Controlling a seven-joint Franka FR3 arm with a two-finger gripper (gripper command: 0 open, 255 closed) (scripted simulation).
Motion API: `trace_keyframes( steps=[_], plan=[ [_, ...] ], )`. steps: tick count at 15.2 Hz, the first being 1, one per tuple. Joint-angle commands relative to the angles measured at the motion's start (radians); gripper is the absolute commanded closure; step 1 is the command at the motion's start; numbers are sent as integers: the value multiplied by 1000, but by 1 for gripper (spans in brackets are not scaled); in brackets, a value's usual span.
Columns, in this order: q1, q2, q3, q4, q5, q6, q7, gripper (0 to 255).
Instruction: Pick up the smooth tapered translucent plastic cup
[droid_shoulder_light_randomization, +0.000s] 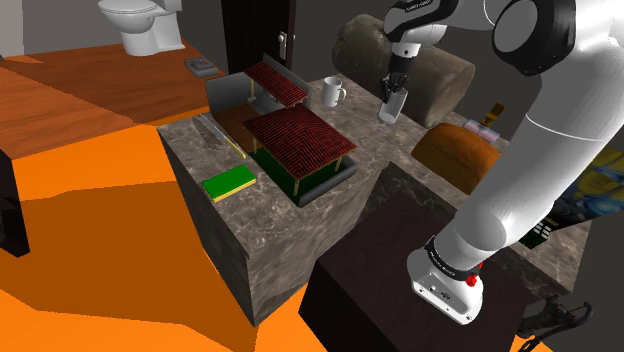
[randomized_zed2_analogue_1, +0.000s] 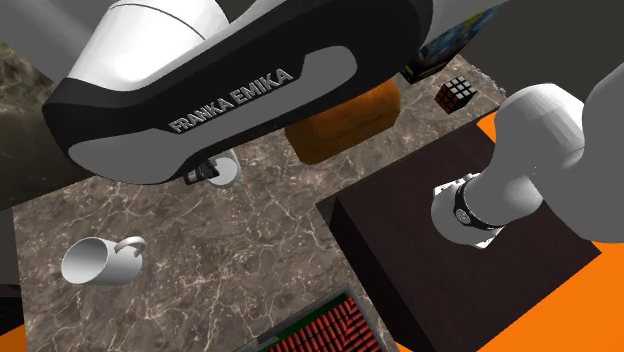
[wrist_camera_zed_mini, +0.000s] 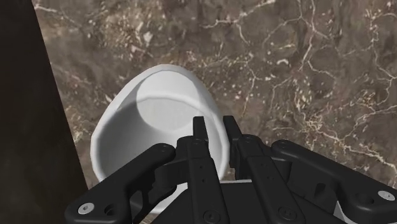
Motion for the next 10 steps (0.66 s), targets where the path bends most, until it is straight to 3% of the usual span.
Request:
trace_keyframes(
  steps=[1, 10],
  plan=[
    [0, -8, -2, 19, -4, -27, 2, 255],
    [2, -35, -4, 85, -17, -116, 10, 255]
  ],
)
